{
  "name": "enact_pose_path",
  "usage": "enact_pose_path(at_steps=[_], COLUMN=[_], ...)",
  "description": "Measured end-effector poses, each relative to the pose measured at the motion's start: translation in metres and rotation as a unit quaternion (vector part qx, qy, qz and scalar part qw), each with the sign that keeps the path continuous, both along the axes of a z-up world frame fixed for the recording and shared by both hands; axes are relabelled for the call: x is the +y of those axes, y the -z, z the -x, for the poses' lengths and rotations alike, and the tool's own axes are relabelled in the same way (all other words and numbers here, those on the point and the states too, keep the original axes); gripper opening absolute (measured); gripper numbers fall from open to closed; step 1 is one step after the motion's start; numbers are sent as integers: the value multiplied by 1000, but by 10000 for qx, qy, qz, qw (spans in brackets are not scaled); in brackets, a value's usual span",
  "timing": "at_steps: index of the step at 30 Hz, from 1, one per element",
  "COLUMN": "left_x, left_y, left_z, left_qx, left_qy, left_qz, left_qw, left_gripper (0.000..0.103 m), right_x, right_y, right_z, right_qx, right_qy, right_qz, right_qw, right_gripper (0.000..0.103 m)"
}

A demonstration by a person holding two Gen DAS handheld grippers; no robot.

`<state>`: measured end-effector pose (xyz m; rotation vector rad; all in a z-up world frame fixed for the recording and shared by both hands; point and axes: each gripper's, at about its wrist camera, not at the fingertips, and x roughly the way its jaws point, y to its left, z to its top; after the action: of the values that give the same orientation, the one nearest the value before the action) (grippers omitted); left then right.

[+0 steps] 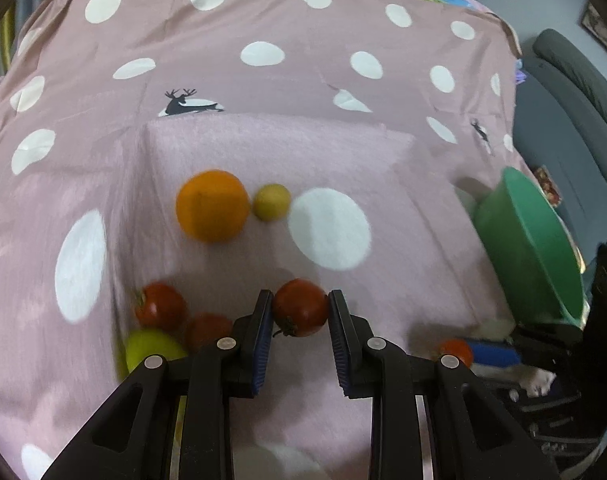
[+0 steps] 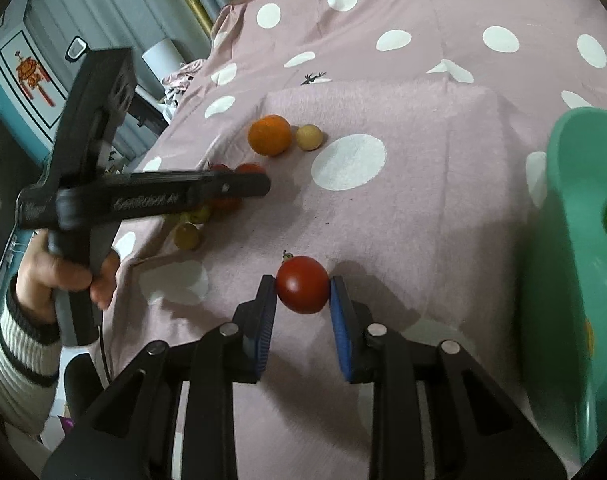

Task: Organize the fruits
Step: 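Carry the held tomatoes toward the green bowl with both grippers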

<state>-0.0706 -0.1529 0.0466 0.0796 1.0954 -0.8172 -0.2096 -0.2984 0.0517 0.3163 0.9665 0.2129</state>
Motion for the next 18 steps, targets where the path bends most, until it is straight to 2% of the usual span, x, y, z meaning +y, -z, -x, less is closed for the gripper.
enact_pose_path(at_steps=[18], left_x=[0], left_y=[-44], left_z=[70], left_qx=[-455], left_qy=[235], left_qz=[166], left_qw=[9985], left_gripper=[28], right_x=[-11], right_y=[-44], right_z=[43], right_qx=[-487], right_qy=[408], right_qz=[176], right_qw=[9978], right_gripper=[28])
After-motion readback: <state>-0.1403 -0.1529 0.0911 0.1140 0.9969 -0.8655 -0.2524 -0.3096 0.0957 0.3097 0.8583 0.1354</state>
